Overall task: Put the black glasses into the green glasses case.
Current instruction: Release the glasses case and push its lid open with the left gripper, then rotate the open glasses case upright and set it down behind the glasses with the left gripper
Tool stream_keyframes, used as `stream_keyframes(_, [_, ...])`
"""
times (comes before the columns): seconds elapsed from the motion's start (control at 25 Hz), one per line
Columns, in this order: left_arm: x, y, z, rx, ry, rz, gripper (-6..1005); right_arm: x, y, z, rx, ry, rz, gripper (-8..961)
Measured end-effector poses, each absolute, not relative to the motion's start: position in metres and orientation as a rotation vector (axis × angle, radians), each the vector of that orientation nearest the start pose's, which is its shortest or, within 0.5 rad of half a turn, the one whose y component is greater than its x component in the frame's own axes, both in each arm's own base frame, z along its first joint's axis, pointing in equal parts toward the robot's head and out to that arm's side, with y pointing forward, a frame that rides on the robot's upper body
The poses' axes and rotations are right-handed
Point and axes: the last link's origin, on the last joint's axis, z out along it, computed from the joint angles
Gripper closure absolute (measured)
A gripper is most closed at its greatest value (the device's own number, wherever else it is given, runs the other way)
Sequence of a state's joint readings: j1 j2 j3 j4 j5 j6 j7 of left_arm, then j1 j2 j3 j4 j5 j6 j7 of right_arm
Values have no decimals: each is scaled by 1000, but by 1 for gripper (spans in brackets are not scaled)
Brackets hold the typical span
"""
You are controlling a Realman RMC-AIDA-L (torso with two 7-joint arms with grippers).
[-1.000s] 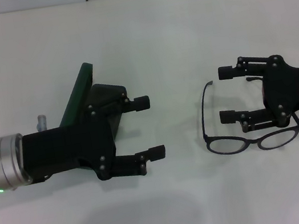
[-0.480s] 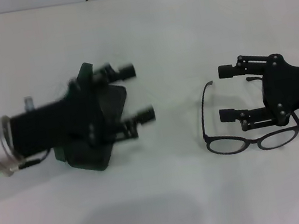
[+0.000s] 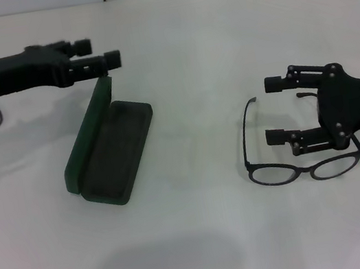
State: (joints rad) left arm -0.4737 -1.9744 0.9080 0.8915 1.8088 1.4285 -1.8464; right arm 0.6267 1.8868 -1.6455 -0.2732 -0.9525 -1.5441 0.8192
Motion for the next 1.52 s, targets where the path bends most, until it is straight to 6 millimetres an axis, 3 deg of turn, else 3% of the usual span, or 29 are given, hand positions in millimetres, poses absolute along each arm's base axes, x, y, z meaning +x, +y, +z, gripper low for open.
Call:
stream_keyframes(0.24, [-255,362,57,-2502,-1059,-270,144,234,323,-17,-2790,3,956,141])
stream_keyframes(0.48, [-255,355,39,-2487,-1095,-42,183,236,321,-19,-2802,0,948,141])
stream_keyframes(1.08, [-256,357,33,-2459,-1183,19,281,239,311,-24,-2840,-39,933,141])
stream_keyframes(1.52, [-250,369,37,-2459,-1039,23,657,233,295,-34,-2969,-174,921,141])
